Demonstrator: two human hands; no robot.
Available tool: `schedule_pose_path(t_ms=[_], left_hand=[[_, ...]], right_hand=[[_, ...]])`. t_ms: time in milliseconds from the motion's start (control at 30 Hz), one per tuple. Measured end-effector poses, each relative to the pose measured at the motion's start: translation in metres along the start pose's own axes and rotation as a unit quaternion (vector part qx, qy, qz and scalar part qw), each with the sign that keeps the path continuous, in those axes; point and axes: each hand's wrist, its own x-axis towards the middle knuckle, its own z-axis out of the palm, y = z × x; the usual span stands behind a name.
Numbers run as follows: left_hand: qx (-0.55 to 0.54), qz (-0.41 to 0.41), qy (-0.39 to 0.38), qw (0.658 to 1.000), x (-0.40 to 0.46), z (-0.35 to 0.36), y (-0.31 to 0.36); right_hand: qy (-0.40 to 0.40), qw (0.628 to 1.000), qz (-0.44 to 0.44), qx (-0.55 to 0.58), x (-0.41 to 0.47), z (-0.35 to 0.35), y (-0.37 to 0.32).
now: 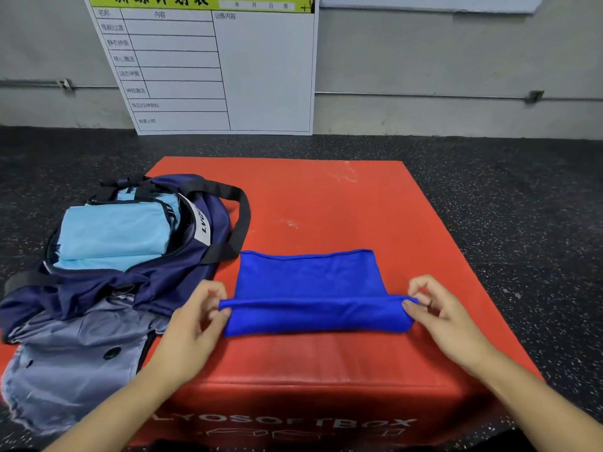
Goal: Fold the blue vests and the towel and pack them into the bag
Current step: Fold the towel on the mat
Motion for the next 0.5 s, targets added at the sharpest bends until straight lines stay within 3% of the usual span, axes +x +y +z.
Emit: schedule_pose_path(t_ms=[300,400,500], left_hand=[[-0.073,-0.076,0.061,0.993,0.071,0.013,0.008],[-0.016,-0.088,0.084,0.992,0.093,0.021,-0.002],[0.109,-0.072,0.106,0.986,0.110,0.027,-0.016]], right_hand=[[0.080,0.988,0.095,0.093,0.059,-0.003,-0.001],[0.074,0.994,0.075,0.026,0.083,-0.001,0.007],[0.072,0.995,0.051,-0.039,0.111,0.002,0.022]])
